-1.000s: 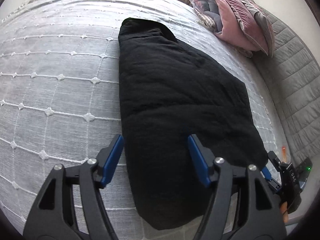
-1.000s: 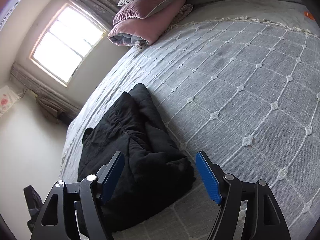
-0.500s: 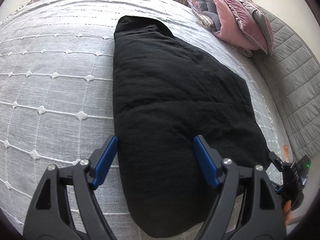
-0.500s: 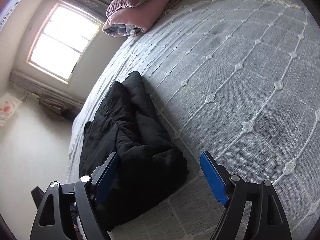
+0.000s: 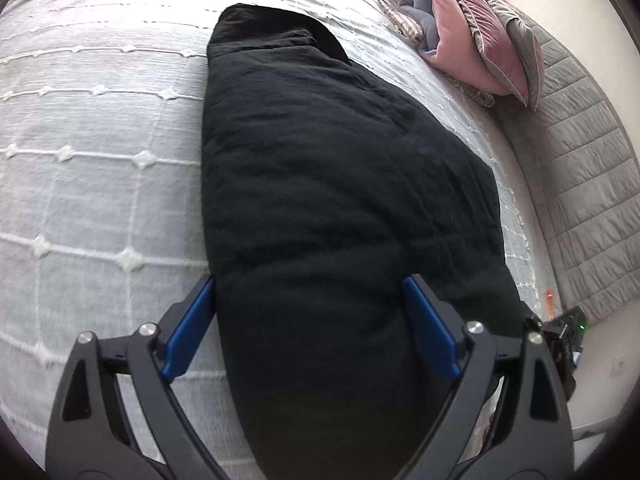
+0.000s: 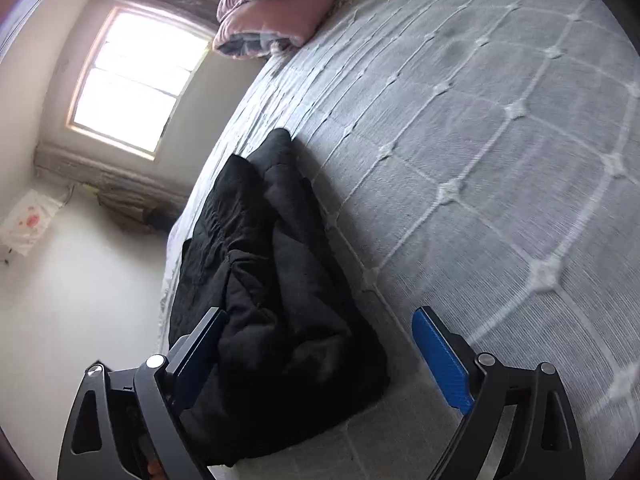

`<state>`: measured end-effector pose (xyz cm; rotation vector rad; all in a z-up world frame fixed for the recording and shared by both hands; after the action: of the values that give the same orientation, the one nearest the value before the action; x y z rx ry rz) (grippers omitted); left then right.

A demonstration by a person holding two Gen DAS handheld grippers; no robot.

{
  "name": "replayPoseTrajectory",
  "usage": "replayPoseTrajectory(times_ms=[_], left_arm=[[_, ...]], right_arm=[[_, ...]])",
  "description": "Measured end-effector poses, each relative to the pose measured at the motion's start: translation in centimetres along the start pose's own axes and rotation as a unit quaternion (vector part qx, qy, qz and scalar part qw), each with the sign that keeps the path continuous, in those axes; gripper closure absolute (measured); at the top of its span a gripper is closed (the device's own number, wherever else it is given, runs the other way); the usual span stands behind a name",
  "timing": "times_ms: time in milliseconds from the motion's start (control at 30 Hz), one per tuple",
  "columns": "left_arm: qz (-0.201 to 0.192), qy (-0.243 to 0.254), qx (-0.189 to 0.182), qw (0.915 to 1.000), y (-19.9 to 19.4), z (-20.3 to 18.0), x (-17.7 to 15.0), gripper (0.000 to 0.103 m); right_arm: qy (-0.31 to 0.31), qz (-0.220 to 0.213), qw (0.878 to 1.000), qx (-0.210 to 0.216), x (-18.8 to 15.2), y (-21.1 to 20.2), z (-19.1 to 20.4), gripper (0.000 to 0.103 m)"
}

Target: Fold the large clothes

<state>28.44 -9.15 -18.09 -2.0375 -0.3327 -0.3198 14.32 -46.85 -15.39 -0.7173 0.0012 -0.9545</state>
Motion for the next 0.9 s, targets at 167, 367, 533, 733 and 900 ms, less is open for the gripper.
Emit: replayPoseTrajectory(times_ms=[167,367,533,733,900], left_arm=[[-0.005,-0.006,-0.032,0.9995,1.2,0.6,0.4,0.012],[-0.056,0.002,-0.015,0.9983,-0.9,-1.6,0.2,0.052],[-0.091,0.019,-0.080,0.9925,-2.5,-7.0,0.1,0.059],[-0.085,0.013,-0.178,0.9803,-0.4,-18.2,0.5,0.055],[0.046,0.010,-0.134,0.9898,7.6,-22.5,-1.5,0.039]], right_arm=[[-0.058,0.042,0.997,-0.020,0.8,3.1,1.7,0.000],[-0.136,0.068,0.988,-0.026,0.3,4.5,6.2,0.061],[-0.253,0.032,0.967,-0.016,1.3,0.4,12.6,0.066],[-0.289,-0.058,0.955,-0.043,8.4,-10.3,13.0,0.066],[-0.196,-0.089,0.972,-0.097,16.1,-14.3,2.1,0.045]])
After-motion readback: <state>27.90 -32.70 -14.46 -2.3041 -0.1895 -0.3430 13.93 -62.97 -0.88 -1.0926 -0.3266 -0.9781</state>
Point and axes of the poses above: each gripper's, at about its wrist camera, not at the fingertips, and y roughly the way its jaws point, z to its left, x to its top, the point moved 2 cm from there along y, roughly the way its jaws point, and after that the axes turned 3 degrees about x, right-handed, at the moved point
